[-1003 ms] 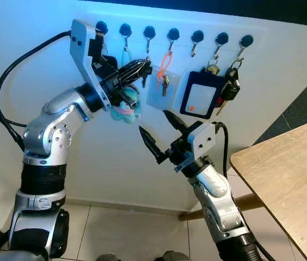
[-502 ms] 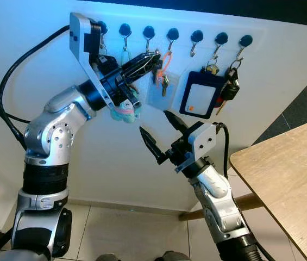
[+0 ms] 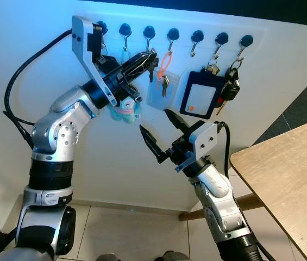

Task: Hang keys on a hook

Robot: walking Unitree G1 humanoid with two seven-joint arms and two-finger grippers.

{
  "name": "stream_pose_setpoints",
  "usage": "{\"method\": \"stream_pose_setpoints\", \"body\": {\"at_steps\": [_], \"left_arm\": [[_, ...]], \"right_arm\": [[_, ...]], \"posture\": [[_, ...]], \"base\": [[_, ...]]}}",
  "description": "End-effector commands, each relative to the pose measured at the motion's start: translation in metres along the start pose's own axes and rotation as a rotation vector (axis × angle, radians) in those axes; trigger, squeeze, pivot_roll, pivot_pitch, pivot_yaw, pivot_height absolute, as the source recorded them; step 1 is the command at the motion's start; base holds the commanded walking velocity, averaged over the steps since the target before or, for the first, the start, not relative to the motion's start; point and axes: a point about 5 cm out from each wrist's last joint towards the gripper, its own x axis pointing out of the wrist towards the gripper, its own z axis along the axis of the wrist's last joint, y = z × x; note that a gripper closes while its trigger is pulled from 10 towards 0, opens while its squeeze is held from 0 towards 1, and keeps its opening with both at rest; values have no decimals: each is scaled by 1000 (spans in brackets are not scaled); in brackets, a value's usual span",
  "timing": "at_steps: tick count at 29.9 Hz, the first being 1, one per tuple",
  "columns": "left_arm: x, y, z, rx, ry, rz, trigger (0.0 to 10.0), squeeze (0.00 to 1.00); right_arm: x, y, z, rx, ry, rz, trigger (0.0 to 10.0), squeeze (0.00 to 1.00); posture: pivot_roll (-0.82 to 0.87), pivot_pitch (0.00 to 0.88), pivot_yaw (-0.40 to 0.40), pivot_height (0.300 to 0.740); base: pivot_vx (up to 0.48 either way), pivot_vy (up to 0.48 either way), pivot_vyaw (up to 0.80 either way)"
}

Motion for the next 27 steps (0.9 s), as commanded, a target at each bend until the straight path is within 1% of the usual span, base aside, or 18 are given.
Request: {"method": "stream_pose_setpoints", "body": {"at_steps": [1, 6, 11, 15, 20, 21, 22, 23, 25, 27], "left_arm": [[2, 0, 1, -6, -26, 1, 0, 0], [0, 4, 1, -22, -47, 20, 0, 0], [-1, 5, 0, -29, -47, 22, 0, 0], [-6, 7, -4, -77, -55, 25, 0, 0], [-12, 11, -8, -117, -64, 54, 0, 0], [-14, 13, -11, -140, -71, 69, 0, 0], [-14, 13, -11, -140, -71, 69, 0, 0], [-17, 15, -13, -160, -74, 79, 0, 0], [-17, 15, -13, -160, -74, 79, 0, 0], [-20, 16, -15, -177, -74, 86, 0, 0]], "right_arm": [[-1, 0, 0, 7, 7, 0, 10000, 0], [-2, 0, 0, 10, 7, 2, 10000, 0], [-1, 1, 0, 10, 9, 4, 10000, 0], [-2, 1, 0, 10, 12, 5, 10000, 0], [-2, 1, 0, 10, 14, 6, 10000, 0], [-1, 1, 0, 11, 15, 7, 10000, 0], [-1, 1, 0, 11, 15, 7, 10000, 0], [-1, 1, 0, 11, 15, 8, 10000, 0], [-1, 1, 0, 11, 15, 8, 10000, 0], [-2, 1, 0, 11, 15, 8, 10000, 0]], "posture": [[77, 76, -61, 740], [78, 77, -61, 740], [78, 77, -62, 740], [77, 79, -61, 740], [78, 80, -62, 740], [78, 80, -62, 740], [78, 80, -62, 740], [78, 80, -62, 740], [78, 80, -62, 740], [78, 79, -63, 740]], "base": [[0, 0, 0], [0, 0, 0], [0, 0, 0], [0, 0, 0], [0, 0, 0], [0, 0, 0], [0, 0, 0], [0, 0, 0], [0, 0, 0], [0, 0, 0]]}}
